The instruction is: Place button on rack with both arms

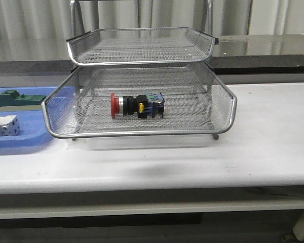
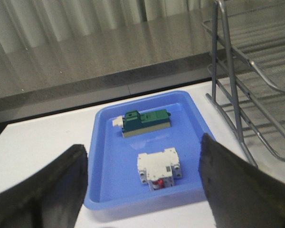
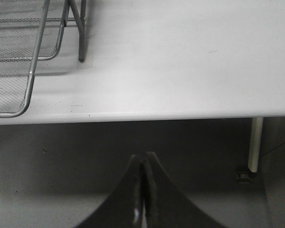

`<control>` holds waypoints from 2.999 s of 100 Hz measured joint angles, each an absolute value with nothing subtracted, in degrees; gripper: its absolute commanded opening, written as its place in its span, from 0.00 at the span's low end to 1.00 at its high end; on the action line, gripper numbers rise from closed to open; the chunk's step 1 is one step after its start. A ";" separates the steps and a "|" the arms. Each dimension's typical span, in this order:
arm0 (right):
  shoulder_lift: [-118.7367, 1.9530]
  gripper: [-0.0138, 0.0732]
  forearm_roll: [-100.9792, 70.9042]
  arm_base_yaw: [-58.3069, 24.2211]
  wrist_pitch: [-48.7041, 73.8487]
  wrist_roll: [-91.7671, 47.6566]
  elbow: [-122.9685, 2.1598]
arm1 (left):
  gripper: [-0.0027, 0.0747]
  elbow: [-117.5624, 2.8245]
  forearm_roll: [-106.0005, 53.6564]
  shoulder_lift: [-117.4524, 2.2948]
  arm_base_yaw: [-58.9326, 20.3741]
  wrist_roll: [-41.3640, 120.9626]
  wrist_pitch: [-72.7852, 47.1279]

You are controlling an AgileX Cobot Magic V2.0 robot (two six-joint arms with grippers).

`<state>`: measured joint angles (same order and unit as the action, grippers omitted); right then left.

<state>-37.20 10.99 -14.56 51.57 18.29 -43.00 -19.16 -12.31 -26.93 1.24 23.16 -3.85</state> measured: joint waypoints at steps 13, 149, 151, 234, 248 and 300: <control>-37.20 0.08 10.99 -14.56 51.57 18.29 -43.00 | 0.65 -18.63 -12.44 -26.93 1.24 23.16 -1.28; -37.20 0.08 10.99 -14.56 51.57 18.29 -43.00 | 0.04 -18.54 -12.56 -26.93 1.53 23.16 0.00; -37.20 0.08 10.99 -14.56 51.46 18.29 -43.00 | 0.04 -18.54 -12.56 -26.93 1.53 23.16 0.00; -52.99 0.08 -5.91 -14.56 44.66 11.63 -43.00 | 0.04 -18.54 -12.56 -26.93 1.53 23.16 0.00; -58.76 0.08 -11.10 -16.84 42.02 6.23 -43.00 | 0.04 -18.54 -12.56 -26.93 1.53 23.16 0.00; -81.55 0.08 -12.98 -35.72 36.45 1.76 -51.27 | 0.04 -18.54 -12.56 -26.93 1.53 23.16 0.00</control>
<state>-81.55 -12.98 -35.72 36.45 1.76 -51.27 -18.54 -12.56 -26.93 1.53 23.16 0.00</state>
